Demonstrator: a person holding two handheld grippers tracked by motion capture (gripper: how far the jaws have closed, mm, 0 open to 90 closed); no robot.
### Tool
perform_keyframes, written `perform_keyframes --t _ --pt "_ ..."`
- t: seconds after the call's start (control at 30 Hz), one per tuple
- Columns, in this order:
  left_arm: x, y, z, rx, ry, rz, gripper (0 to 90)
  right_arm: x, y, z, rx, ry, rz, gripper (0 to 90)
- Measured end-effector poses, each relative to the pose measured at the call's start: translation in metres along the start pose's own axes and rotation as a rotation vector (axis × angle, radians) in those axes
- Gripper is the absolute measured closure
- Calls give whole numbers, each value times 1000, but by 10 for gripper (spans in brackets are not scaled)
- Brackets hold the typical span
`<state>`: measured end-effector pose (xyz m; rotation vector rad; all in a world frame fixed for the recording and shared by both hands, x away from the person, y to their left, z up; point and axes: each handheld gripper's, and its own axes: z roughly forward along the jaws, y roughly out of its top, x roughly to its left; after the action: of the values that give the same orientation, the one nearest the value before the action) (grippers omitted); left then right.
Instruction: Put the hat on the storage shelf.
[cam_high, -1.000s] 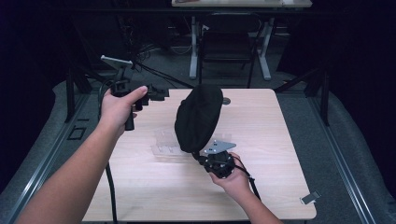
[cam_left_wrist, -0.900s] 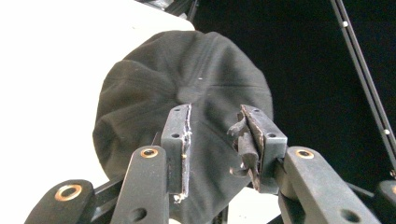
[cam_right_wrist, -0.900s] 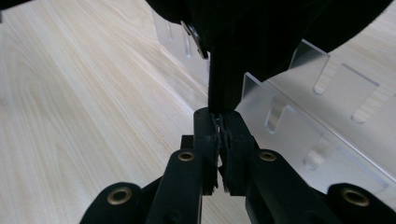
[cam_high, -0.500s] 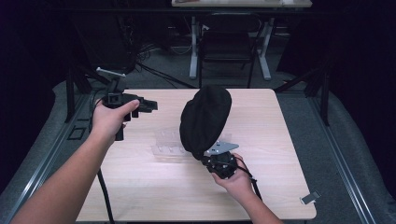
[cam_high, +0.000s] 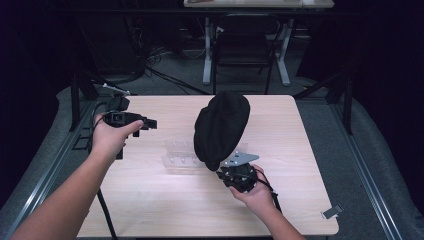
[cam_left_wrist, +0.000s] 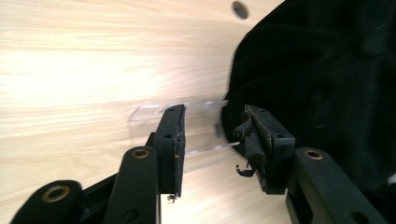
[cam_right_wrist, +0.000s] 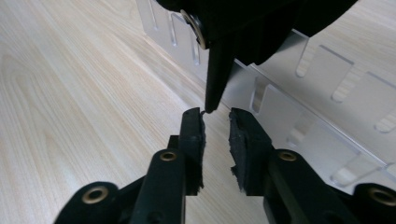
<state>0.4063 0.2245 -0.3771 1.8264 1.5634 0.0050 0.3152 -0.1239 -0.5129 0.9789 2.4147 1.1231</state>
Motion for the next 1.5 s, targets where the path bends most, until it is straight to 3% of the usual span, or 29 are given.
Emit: perform_keyframes --t 0.23,0.3,0.5,0.67,0.93,1.07,1.27,1.4,1.5 --pt "11 -16 9 17 64 66 500 -2 -6 -11 3 -26 -16 616" --pt "16 -21 10 13 56 60 489 -3 -11 -16 7 -42 -24 560" --pt "32 -38 15 4 82 47 469 -6 -22 -25 7 -63 -43 505" --pt "45 -55 21 -5 72 39 466 -12 -37 -37 28 -80 -50 458" --pt "70 -89 37 -25 74 6 485 -20 -56 -48 44 -109 -30 448" --pt "78 -103 42 -27 92 14 487 -26 -63 -54 45 -118 -11 445" --pt "86 -128 46 -104 42 -17 468 -34 -74 -60 6 -125 14 429" --pt "91 -148 52 -131 46 -5 467 -38 -82 -60 -14 -152 26 428" --pt "94 -160 54 -158 54 2 468 -41 -84 -61 -14 -177 2 425"
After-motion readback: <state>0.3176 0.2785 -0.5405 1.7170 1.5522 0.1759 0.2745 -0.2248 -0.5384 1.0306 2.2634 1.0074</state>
